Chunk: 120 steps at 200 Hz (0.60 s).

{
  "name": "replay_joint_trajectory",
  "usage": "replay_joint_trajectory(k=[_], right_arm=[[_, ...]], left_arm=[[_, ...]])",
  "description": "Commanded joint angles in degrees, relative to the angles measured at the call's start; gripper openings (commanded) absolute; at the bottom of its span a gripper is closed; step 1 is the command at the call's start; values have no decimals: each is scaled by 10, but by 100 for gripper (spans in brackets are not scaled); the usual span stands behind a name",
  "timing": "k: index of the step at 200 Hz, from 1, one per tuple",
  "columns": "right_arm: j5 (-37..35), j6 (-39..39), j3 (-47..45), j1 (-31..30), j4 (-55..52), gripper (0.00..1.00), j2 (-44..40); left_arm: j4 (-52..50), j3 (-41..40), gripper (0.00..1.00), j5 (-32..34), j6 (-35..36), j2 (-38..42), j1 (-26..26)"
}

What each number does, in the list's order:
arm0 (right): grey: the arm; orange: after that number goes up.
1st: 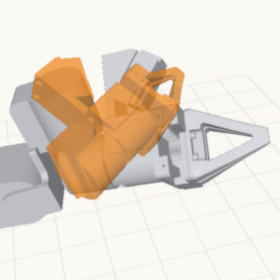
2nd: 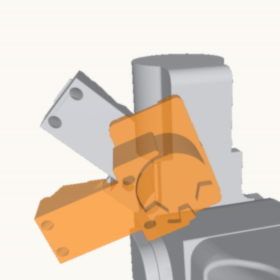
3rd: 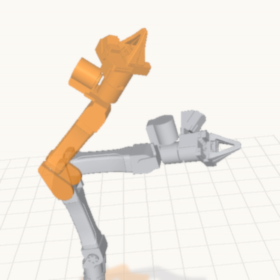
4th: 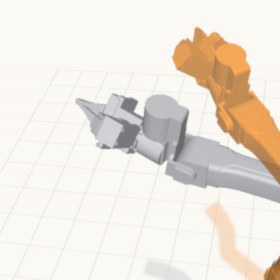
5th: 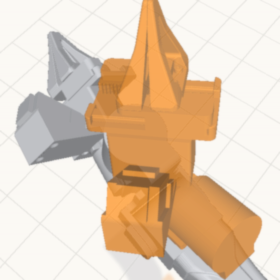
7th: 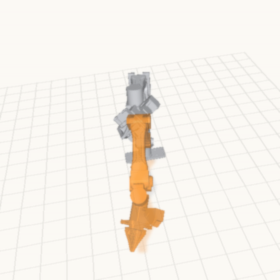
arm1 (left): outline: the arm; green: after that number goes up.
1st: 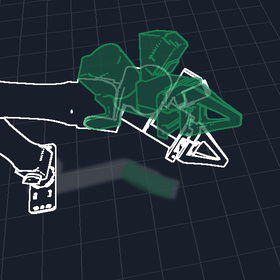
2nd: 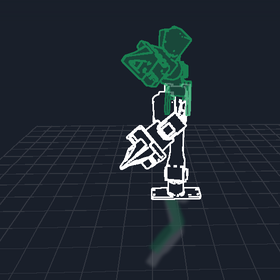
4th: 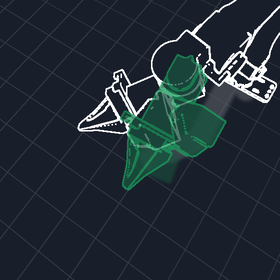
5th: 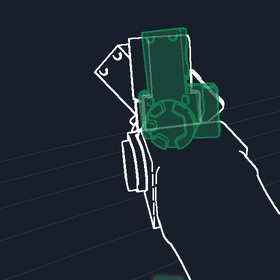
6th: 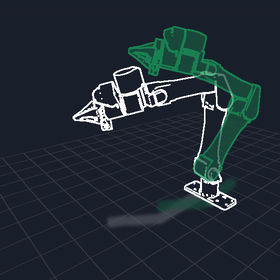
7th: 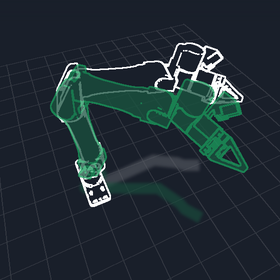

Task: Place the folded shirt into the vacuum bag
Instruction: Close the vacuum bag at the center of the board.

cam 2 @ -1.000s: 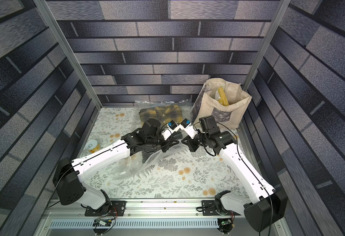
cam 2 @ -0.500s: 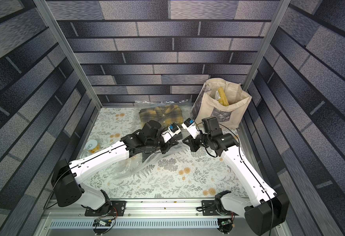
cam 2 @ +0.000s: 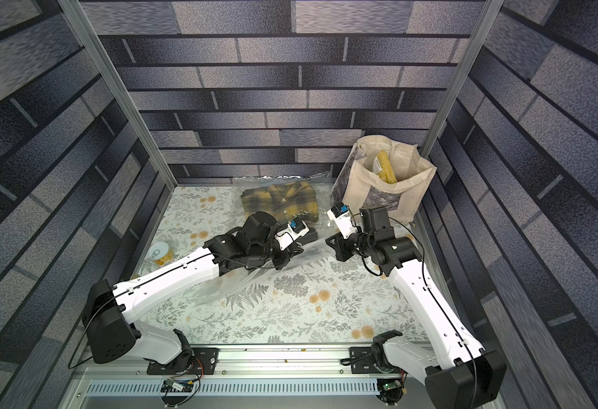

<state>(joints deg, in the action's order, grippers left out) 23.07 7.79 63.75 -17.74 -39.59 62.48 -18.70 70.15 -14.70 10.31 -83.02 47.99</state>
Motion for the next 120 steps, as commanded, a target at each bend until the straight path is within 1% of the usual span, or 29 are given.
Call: replay_joint_trajectory(k=[1,40,64,78,95,102,109,119,120], right_arm=[[-129,-34,-3,45,47,0,-18],[-159,-56,-1,60,51,0,-11],[-161,-52,2,68,40,0,-6],[-125,-39,8,68,26,0,-1],[-21,-17,9,62,5,0,-2],[3,-3,9,49,-8,0,-5],[4,17,9,29,-26,5,-9],[-10,55,11,-3,-58,17,-14],[-11,59,11,-3,-61,19,-14]], left_arm=[[-144,-32,9,45,-3,38,-11],[-180,-58,8,70,-2,65,-11],[-201,-75,7,95,0,86,-18],[-200,-81,7,99,-1,100,-28],[-184,-78,5,96,0,111,-37],[-176,-74,4,90,0,111,-39],[-165,-66,4,84,-1,109,-39],[-148,-59,3,73,2,108,-38],[-145,-59,3,72,3,108,-38]])
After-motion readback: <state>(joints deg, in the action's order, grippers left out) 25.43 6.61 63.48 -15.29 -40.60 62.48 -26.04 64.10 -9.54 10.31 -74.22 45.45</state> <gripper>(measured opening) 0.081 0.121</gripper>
